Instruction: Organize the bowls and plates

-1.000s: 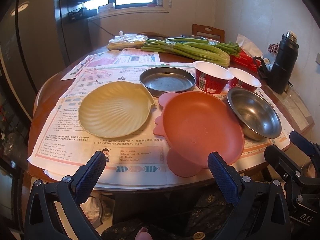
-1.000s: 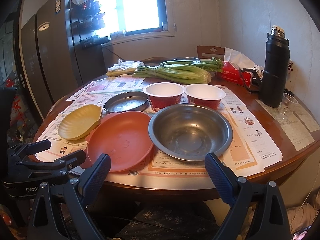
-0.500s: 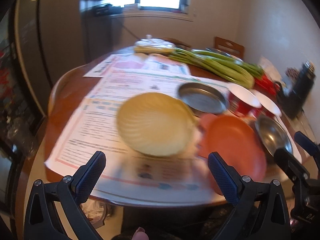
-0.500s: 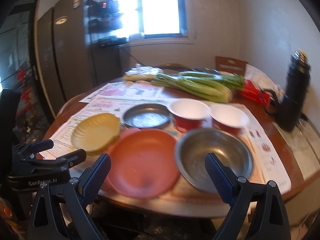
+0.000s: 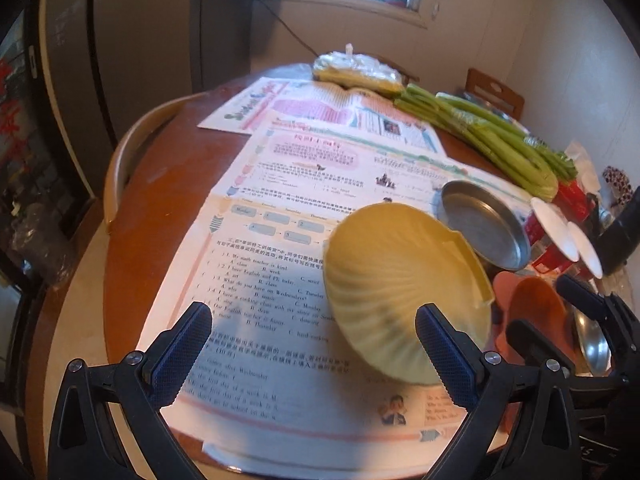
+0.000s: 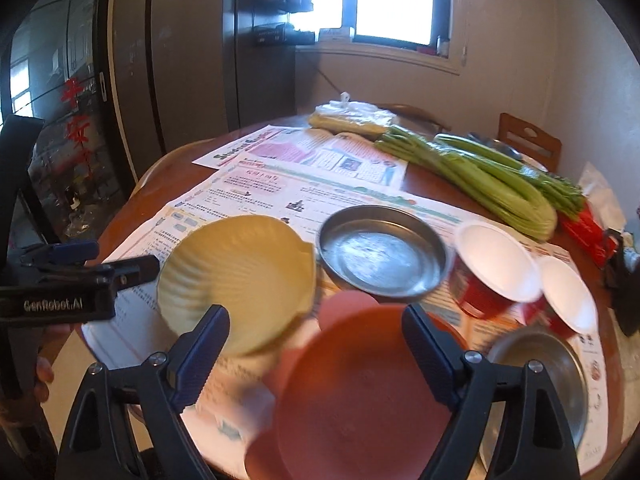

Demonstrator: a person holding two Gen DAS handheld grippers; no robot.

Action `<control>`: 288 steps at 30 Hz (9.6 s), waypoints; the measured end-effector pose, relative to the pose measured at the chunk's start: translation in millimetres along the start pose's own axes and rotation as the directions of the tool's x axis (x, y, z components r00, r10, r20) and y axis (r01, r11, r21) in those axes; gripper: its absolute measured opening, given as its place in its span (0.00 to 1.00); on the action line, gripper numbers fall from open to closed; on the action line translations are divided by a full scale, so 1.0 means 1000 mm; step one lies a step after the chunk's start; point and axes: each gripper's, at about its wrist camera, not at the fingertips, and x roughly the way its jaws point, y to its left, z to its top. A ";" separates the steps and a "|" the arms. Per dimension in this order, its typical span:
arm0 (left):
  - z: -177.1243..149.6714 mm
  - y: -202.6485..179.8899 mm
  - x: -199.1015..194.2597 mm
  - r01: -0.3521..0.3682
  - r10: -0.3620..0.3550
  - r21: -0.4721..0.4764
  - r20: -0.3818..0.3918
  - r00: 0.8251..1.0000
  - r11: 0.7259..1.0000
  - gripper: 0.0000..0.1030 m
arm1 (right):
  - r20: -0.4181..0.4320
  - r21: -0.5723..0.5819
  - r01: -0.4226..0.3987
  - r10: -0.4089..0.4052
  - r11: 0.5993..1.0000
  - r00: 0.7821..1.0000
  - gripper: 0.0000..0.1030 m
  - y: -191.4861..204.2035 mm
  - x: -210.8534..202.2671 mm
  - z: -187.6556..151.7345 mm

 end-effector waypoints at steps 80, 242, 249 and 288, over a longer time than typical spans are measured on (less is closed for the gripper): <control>0.077 0.008 0.077 0.050 -0.051 -0.012 -0.059 0.997 0.999 0.50 | -0.115 0.128 -0.194 0.209 0.973 0.971 0.44 0.030 0.073 0.035; -0.039 -0.129 0.016 0.215 -0.206 0.154 -0.070 0.976 0.964 0.61 | -0.048 0.189 -0.009 0.018 0.982 0.999 0.46 -0.054 -0.028 -0.084; -0.038 -0.125 0.009 0.212 -0.207 0.144 -0.047 0.977 0.967 0.61 | -0.042 0.180 -0.022 0.030 0.983 0.999 0.46 -0.051 -0.029 -0.082; -0.004 -0.055 -0.046 0.180 -0.182 0.034 0.127 0.975 0.983 0.61 | 0.023 0.086 -0.109 0.107 0.990 0.994 0.46 0.000 -0.035 -0.019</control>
